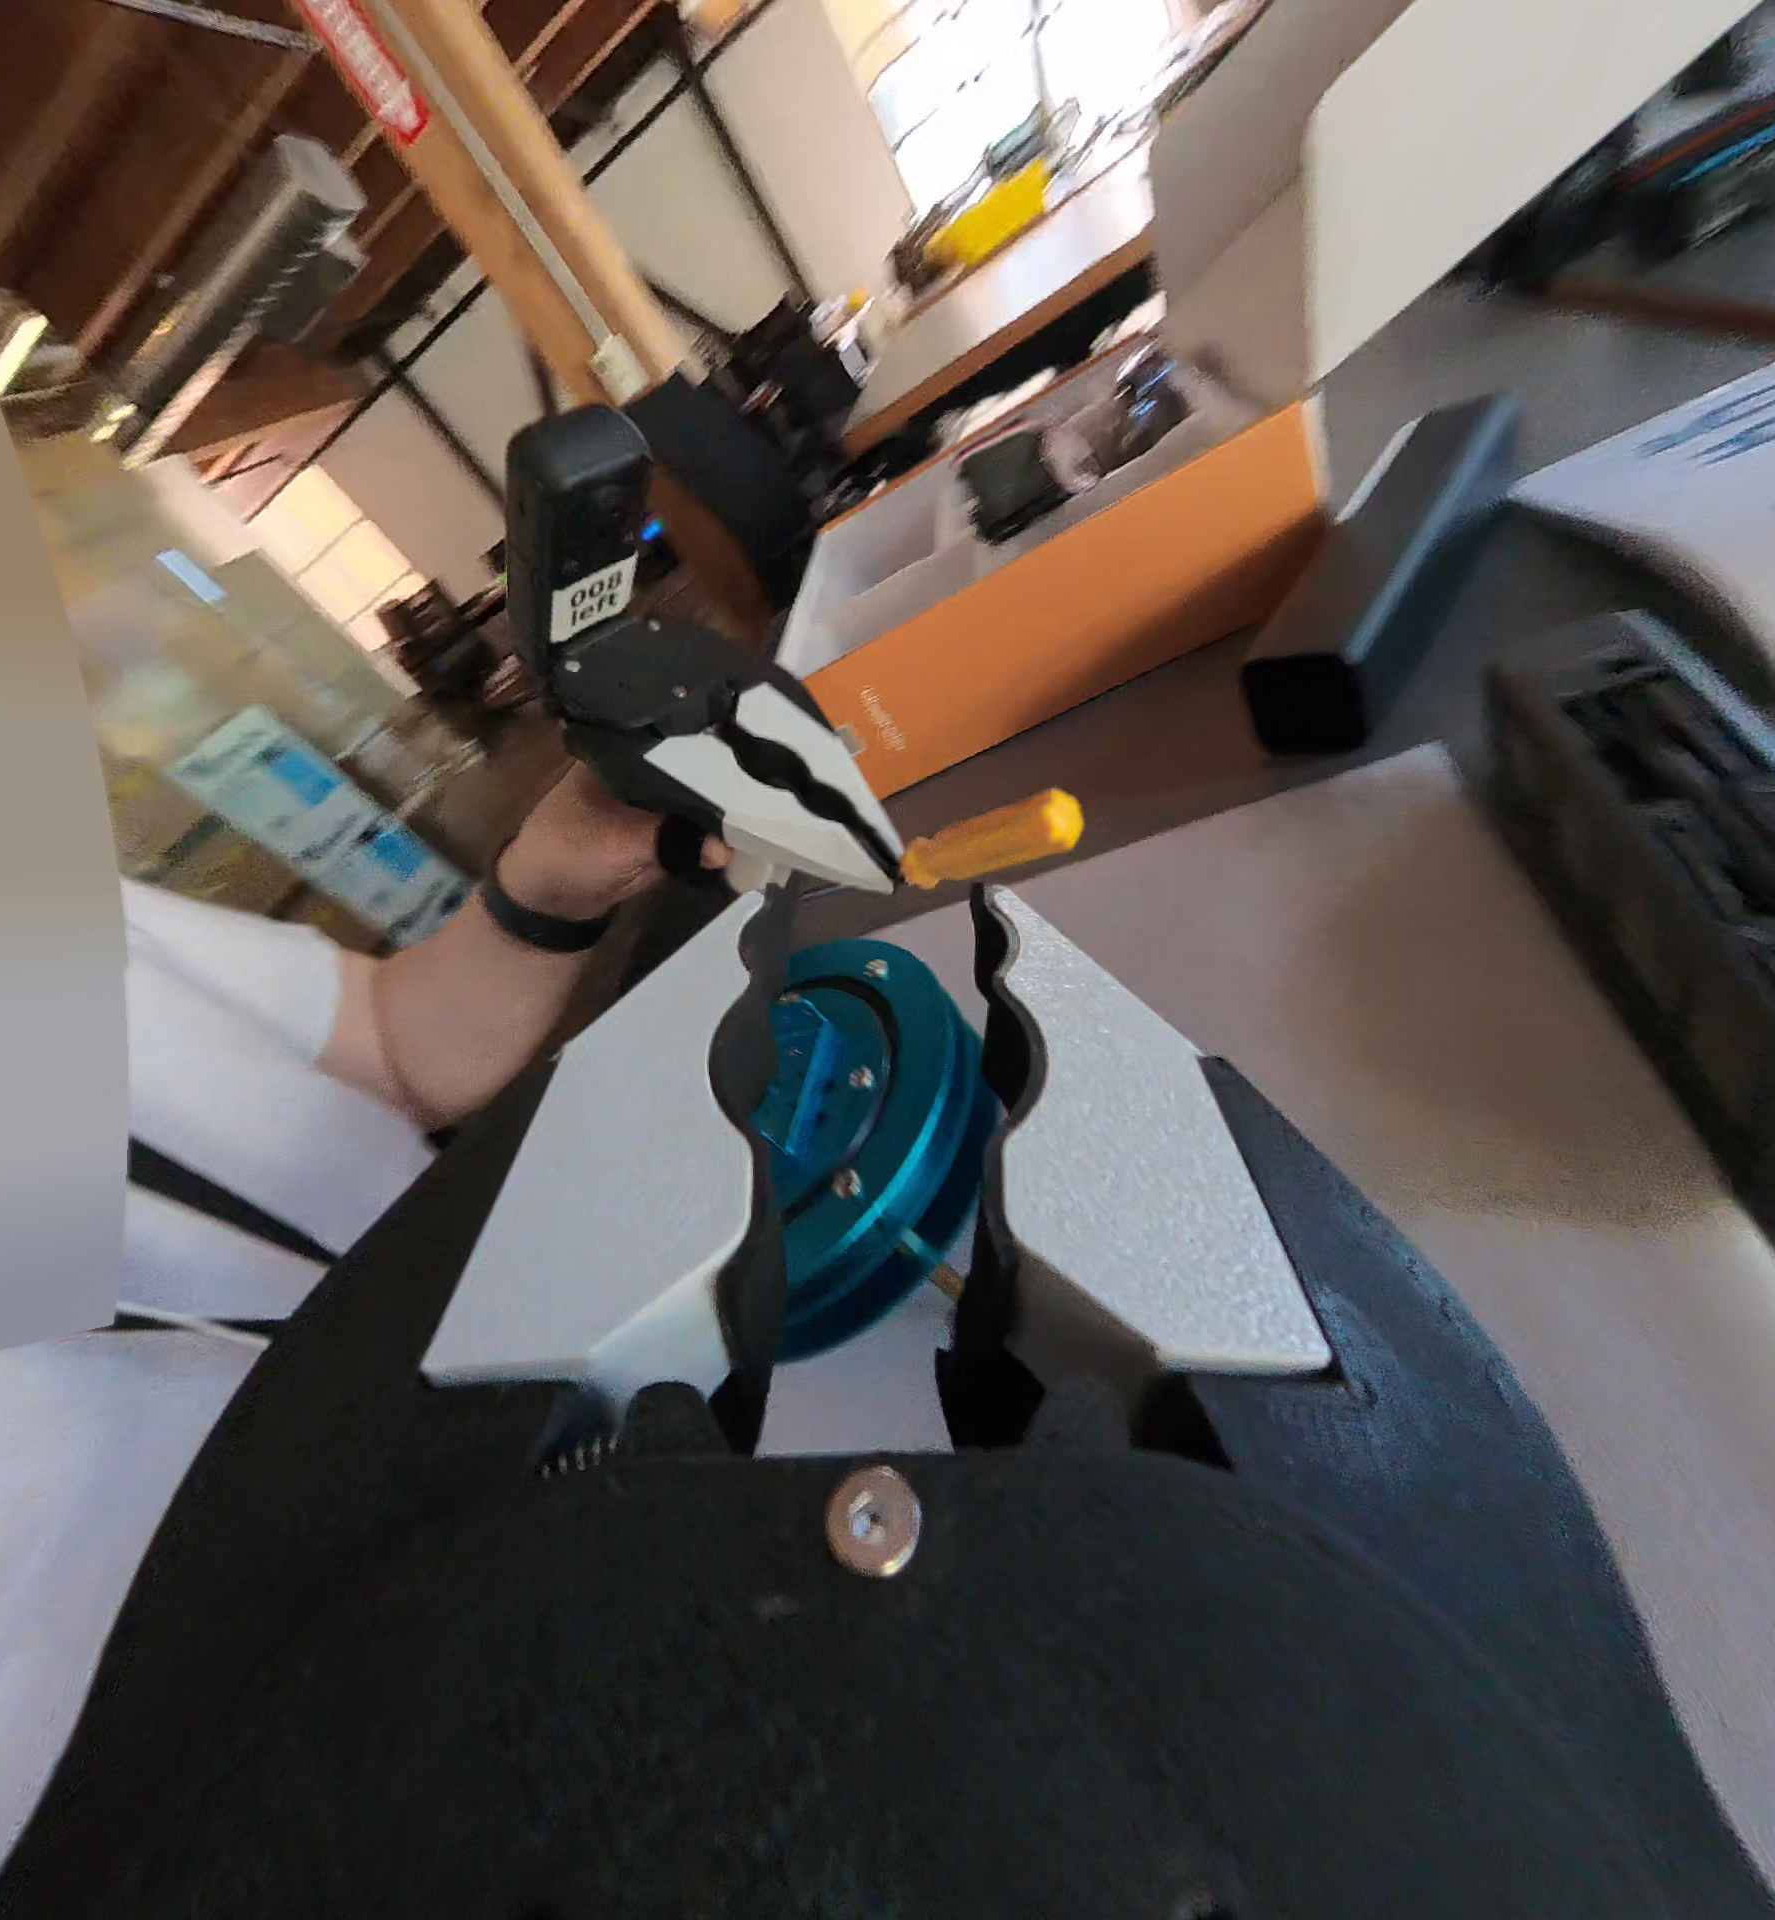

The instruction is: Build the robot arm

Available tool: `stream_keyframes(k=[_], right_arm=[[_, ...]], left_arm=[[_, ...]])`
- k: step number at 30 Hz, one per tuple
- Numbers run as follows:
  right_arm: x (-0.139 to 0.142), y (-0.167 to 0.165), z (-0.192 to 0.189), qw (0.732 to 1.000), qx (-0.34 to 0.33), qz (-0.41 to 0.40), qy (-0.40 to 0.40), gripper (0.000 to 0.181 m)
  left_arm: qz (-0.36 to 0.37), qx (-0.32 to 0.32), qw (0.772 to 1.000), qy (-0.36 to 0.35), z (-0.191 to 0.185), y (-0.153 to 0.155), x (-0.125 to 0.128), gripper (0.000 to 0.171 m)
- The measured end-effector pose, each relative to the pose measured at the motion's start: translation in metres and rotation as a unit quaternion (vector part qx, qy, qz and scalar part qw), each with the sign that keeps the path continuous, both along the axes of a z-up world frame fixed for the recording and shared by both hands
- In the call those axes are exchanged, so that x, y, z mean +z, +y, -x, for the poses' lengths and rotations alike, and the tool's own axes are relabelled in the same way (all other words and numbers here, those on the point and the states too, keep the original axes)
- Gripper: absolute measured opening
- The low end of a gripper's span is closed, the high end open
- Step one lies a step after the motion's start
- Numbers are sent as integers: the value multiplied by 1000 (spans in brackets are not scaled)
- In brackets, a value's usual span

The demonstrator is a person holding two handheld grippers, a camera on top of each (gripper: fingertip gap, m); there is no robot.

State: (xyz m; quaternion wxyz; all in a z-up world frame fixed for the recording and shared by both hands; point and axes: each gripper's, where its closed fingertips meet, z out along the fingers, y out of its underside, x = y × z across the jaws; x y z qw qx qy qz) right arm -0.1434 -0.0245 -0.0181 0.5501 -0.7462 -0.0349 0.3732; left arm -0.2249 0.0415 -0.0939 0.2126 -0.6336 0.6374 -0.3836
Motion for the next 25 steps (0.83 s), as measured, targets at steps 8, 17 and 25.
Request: stream_keyframes(k=[8, 17, 25], right_arm=[[31, 12, 54, 969, 201, -18, -142, 39], [61, -25, 65, 943, 242, -11, -226, 16], [100, -43, 56, 876, 263, 27, -403, 16]], left_arm=[[-5, -87, 984, -154, 18, -55, 74, 2], [44, -163, 965, -202, 17, -91, 97, 1], [114, -239, 932, -247, 4, -101, 121, 33]])
